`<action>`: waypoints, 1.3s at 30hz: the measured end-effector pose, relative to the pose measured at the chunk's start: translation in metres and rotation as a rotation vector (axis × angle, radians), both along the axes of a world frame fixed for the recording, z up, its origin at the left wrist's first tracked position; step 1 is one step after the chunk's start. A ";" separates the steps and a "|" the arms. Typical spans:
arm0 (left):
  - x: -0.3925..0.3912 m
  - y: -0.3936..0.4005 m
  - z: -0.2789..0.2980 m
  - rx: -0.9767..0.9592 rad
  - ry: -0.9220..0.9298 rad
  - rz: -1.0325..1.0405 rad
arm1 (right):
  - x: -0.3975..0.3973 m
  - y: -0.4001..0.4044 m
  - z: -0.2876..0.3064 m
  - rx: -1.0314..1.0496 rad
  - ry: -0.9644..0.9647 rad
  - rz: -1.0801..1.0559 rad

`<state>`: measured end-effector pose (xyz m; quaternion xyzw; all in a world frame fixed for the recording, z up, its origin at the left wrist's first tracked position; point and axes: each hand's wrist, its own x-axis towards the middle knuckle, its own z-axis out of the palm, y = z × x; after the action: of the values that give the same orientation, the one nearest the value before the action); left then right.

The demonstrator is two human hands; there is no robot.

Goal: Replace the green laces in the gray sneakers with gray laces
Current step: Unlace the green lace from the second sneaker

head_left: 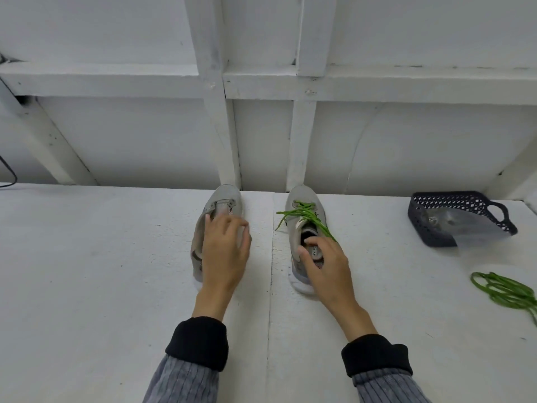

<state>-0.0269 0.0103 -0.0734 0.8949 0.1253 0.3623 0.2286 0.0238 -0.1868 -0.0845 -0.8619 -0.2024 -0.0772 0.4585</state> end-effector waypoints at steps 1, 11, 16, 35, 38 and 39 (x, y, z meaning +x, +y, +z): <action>0.006 -0.007 0.003 -0.062 0.010 -0.047 | 0.005 -0.001 0.003 0.068 0.022 -0.025; 0.074 -0.057 -0.006 -0.661 0.201 -0.363 | 0.058 -0.008 0.005 0.080 0.072 -0.176; 0.100 -0.052 -0.009 -0.676 0.258 -0.414 | 0.078 -0.006 0.005 0.099 0.154 -0.094; 0.130 -0.008 0.018 -0.910 -0.008 -0.215 | 0.089 -0.015 0.004 0.155 0.275 0.017; 0.138 0.011 0.024 -1.297 -0.230 -0.038 | 0.091 -0.015 0.005 0.154 0.295 0.034; 0.140 0.016 0.023 -1.343 -0.279 -0.009 | 0.091 -0.015 0.006 0.158 0.303 0.040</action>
<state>0.1129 0.0264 -0.0501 0.5046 0.2883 0.3171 0.7495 0.1149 -0.2023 -0.0782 -0.8207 -0.1415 0.0470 0.5515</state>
